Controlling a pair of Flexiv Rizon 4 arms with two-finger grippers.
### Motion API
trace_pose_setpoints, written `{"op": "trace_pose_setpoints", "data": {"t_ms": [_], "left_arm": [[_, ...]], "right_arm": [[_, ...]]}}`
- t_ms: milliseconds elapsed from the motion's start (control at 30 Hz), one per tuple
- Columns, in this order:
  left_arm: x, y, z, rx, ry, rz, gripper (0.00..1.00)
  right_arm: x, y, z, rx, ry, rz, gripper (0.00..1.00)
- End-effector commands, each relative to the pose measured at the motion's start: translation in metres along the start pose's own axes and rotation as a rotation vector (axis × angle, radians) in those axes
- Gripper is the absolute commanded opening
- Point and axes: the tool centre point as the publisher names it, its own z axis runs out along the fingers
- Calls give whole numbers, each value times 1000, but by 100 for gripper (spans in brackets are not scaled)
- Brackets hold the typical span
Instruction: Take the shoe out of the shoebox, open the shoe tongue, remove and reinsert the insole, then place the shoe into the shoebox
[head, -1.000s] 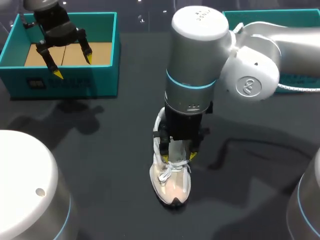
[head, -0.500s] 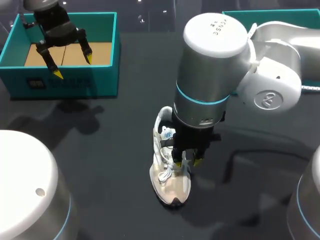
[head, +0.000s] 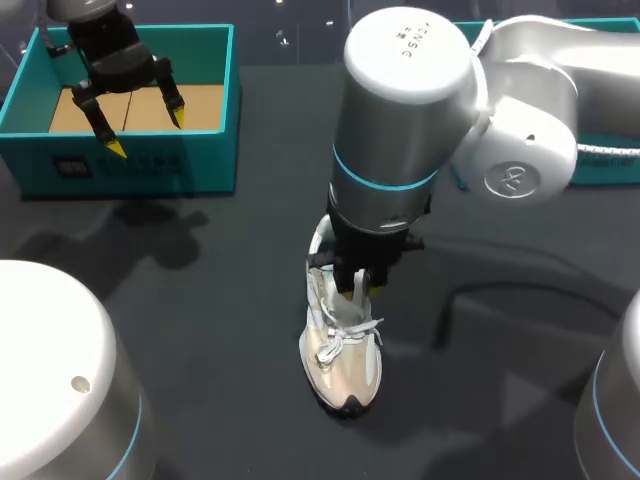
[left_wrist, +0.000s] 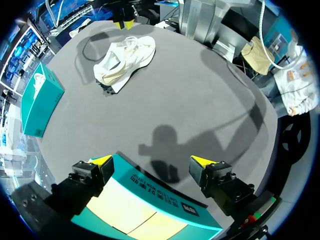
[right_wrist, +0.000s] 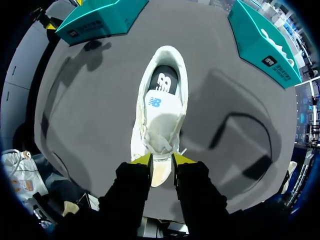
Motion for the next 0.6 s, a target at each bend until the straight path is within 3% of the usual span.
{"op": "trace_pose_setpoints", "data": {"t_ms": [33,167,600], "left_arm": [[0,0,-1,-1,2,1,100],[0,0,-1,-1,2,1,100],[0,0,-1,-1,2,1,100]], "right_arm": [[-3,5,14,-14,31,-7,20],[-3,18,22,-17,33,-11,25],[-6,57,64,17,80,-21,26]]}}
